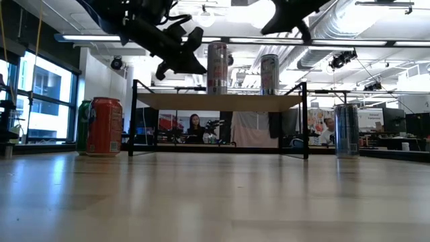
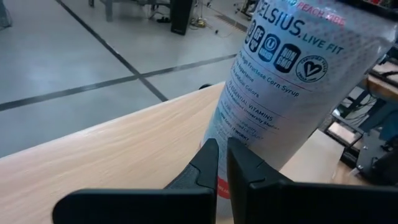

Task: Place canned beverage on shelf
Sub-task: Put the white pink soda can on the shelf aligned with the other white pink soda can

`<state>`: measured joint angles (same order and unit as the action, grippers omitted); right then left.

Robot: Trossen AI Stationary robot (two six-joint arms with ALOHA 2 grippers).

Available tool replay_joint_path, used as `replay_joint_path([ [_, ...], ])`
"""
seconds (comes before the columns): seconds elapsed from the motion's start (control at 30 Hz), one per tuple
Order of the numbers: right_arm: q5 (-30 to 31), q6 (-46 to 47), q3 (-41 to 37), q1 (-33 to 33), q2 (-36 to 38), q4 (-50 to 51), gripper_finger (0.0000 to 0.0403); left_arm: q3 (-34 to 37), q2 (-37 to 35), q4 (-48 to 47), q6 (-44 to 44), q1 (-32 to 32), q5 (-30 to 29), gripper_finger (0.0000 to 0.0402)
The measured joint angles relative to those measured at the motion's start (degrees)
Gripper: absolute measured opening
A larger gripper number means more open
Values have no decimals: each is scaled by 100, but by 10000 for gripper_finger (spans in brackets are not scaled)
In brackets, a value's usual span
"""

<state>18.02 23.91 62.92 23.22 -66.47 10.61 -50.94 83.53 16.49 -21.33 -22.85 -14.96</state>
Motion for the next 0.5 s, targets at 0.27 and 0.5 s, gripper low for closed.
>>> replay_joint_path([
  [0.27, 127, -1, 0, 0, 363, 465, 0, -2, 327, 637, -186, 15, 143, 0],
  [0.5, 125, -4, 0, 0, 391, 554, 0, -4, 562, 940, -436, 15, 155, 0],
])
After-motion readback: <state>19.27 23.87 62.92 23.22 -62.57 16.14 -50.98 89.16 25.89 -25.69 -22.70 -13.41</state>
